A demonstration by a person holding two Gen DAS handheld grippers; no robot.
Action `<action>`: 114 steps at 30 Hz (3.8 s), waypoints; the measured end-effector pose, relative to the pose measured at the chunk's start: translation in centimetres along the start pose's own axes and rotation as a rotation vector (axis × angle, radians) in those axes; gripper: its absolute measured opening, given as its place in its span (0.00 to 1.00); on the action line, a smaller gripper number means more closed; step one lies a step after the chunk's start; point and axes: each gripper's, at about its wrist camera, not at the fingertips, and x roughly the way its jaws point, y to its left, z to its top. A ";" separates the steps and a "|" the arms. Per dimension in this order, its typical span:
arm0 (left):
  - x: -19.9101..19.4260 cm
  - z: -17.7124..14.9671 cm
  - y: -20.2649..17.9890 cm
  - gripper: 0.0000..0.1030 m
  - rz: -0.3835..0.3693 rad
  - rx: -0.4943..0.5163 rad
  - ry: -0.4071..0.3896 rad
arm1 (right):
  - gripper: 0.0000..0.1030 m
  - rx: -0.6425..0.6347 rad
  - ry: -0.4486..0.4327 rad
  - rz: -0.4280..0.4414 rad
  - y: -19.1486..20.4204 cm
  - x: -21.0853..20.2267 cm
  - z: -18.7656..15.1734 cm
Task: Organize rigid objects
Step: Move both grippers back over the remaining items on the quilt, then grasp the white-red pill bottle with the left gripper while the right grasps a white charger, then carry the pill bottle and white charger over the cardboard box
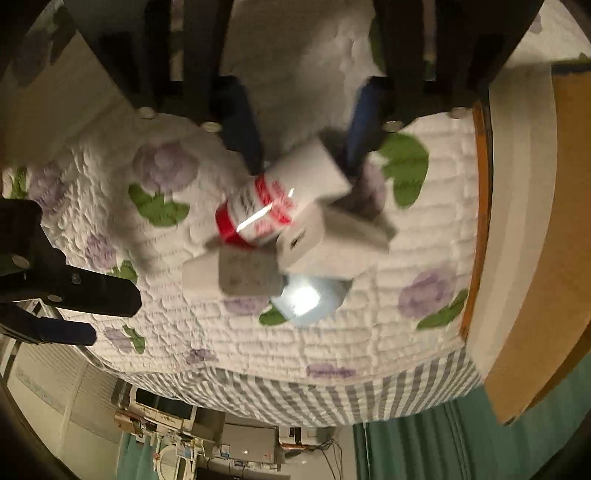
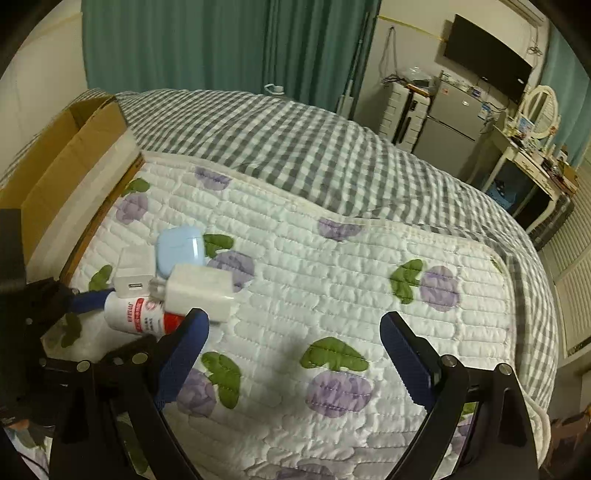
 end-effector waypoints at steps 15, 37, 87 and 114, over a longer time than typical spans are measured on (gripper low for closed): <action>-0.7 0.1 1.1 0.52 -0.023 0.059 0.005 | 0.73 -0.404 0.077 -0.010 6.9 5.0 -0.6; 1.1 1.9 -0.7 0.56 -0.040 0.157 0.009 | 0.37 -0.305 0.062 0.103 5.4 4.5 0.3; 2.1 3.8 -5.6 0.45 -0.061 0.366 0.004 | 0.28 -0.022 0.058 0.065 -0.5 1.2 0.2; -21.7 4.4 7.4 0.36 -0.048 0.036 -0.383 | 0.27 0.041 -0.233 -0.025 6.3 -15.4 3.7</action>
